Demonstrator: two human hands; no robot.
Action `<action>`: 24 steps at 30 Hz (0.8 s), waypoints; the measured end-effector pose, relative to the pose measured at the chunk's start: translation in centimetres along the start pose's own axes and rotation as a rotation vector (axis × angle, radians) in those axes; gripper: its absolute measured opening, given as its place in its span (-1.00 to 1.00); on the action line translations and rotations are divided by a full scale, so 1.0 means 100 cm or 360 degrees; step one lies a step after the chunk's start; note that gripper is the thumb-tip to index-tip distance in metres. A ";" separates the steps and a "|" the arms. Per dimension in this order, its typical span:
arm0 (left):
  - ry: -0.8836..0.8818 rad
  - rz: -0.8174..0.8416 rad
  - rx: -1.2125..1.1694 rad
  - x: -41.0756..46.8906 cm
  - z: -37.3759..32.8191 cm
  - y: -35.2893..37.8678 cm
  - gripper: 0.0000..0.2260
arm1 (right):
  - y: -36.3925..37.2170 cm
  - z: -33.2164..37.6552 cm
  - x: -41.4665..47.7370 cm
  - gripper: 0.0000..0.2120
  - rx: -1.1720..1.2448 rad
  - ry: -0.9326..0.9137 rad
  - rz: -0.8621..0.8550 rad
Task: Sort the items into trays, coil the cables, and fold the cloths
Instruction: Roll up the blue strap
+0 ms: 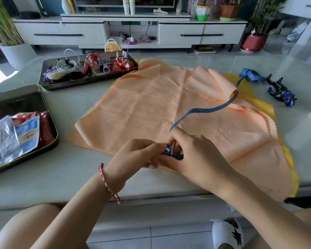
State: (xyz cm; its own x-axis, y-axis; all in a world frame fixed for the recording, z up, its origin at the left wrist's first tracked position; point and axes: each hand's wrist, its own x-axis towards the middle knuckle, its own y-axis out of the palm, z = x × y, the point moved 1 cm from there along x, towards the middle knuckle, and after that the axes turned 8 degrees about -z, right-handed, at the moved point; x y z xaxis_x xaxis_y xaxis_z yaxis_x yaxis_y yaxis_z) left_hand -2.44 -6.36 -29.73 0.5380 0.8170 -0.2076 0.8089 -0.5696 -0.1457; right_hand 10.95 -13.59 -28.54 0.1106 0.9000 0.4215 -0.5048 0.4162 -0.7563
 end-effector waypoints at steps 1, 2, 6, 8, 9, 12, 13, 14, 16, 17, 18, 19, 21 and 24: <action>0.0002 0.0001 0.0042 0.000 0.000 -0.002 -0.74 | -0.001 -0.001 0.001 -0.73 0.0127 0.0059 0.0126; 0.0001 0.0004 0.0079 0.000 -0.001 -0.004 -0.73 | -0.002 -0.002 0.002 -0.75 0.0273 0.0113 0.0257; -0.0026 0.0102 0.0247 0.001 -0.003 -0.013 -0.72 | -0.008 -0.002 0.002 -0.84 0.0656 0.0191 0.0485; -0.0056 0.0143 0.0157 0.000 -0.003 -0.013 -0.76 | -0.009 -0.001 0.002 -0.86 0.0730 0.0260 0.0440; -0.0055 0.0151 0.0082 -0.001 -0.003 -0.012 -0.68 | -0.008 0.000 0.002 -0.86 0.0709 0.0282 0.0367; -0.0019 0.0121 -0.0027 -0.002 -0.001 -0.006 -0.51 | -0.003 0.001 -0.001 -0.76 0.0407 0.0245 0.0112; 0.0025 0.0093 0.0000 -0.002 -0.001 -0.003 -0.54 | -0.001 0.002 -0.002 -0.73 0.0276 0.0199 0.0053; 0.0066 0.0052 0.0040 -0.002 -0.001 -0.001 -0.60 | 0.000 0.003 -0.004 -0.72 0.0149 0.0135 0.0012; 0.0127 -0.0008 0.0138 -0.002 -0.001 -0.002 -0.66 | 0.001 0.004 -0.005 -0.75 0.0034 0.0049 -0.0005; 0.0139 -0.0002 0.0171 -0.001 -0.001 -0.003 -0.66 | 0.001 0.005 -0.005 -0.77 0.0089 0.0067 0.0033; 0.0133 0.0030 0.0172 0.000 -0.001 -0.006 -0.63 | 0.000 0.005 -0.004 -0.78 0.0209 0.0121 0.0108; 0.0109 0.0091 0.0148 0.001 -0.002 -0.008 -0.59 | -0.002 0.005 -0.003 -0.76 0.0361 0.0183 0.0223; 0.0009 0.0245 0.0039 0.000 -0.003 -0.012 -0.61 | -0.006 0.004 0.000 -0.71 0.0686 0.0270 0.0480; -0.0160 0.0427 -0.0263 -0.002 -0.003 -0.014 -0.66 | -0.016 0.003 0.003 -0.75 0.1084 0.0337 0.0668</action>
State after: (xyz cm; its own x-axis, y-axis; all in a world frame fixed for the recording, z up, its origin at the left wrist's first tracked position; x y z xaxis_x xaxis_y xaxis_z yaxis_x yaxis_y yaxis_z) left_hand -3.58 -5.67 -29.22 0.7174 0.6223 -0.3132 0.6736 -0.7343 0.0842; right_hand 11.55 -14.05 -27.09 -0.0782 0.9968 0.0167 -0.9406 -0.0682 -0.3325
